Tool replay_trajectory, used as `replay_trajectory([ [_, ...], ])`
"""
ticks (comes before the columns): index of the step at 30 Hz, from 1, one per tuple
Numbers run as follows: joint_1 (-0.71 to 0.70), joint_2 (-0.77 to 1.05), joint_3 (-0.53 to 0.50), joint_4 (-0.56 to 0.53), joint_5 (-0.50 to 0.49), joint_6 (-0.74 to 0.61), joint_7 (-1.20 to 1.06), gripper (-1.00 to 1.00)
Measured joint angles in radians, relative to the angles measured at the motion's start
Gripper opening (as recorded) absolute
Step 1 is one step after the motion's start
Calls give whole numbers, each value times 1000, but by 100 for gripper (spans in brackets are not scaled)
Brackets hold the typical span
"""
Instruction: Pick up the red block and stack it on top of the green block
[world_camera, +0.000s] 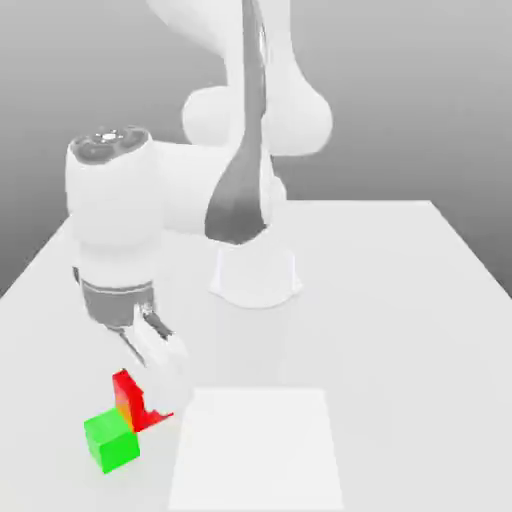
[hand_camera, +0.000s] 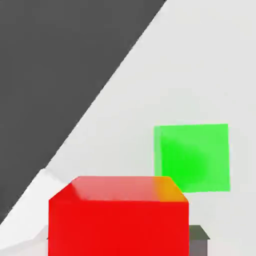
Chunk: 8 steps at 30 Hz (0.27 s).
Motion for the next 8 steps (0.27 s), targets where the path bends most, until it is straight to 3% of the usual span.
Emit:
replay_trajectory([
  [5, -16, 140, 14, 4, 50, 134, 7, -100],
  [6, -19, 162, 18, 5, 57, 156, 2, 100],
  [8, -18, 162, 18, 5, 57, 156, 2, 100],
])
